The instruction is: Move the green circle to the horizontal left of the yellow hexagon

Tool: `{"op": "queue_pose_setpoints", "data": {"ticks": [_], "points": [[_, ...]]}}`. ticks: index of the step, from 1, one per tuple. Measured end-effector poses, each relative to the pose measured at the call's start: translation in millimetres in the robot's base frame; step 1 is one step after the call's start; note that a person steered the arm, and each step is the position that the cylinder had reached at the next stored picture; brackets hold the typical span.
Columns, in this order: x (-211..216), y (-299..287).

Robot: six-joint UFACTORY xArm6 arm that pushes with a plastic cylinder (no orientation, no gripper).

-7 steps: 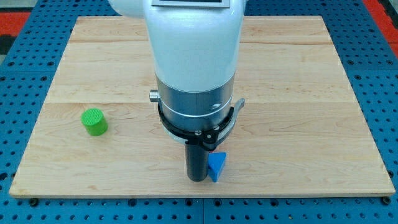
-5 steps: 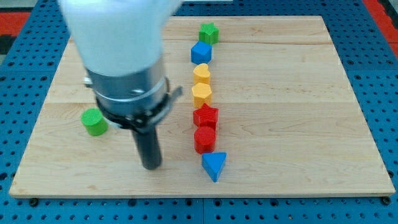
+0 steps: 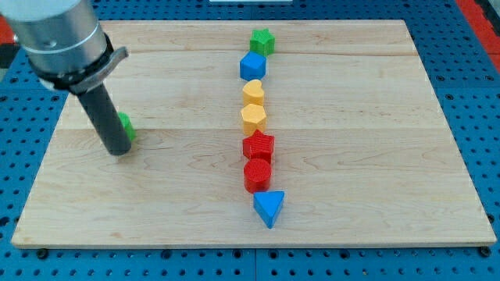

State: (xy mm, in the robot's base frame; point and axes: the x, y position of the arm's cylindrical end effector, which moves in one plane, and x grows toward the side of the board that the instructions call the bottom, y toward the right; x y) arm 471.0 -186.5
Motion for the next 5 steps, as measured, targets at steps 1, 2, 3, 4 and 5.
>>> {"op": "queue_pose_setpoints", "data": {"ticks": [1,2,3,4,5], "points": [[-18.7,-0.9],[-18.7,1.7],[-18.7,1.7],[-17.6,-15.9],[-32.6,-10.3]]}}
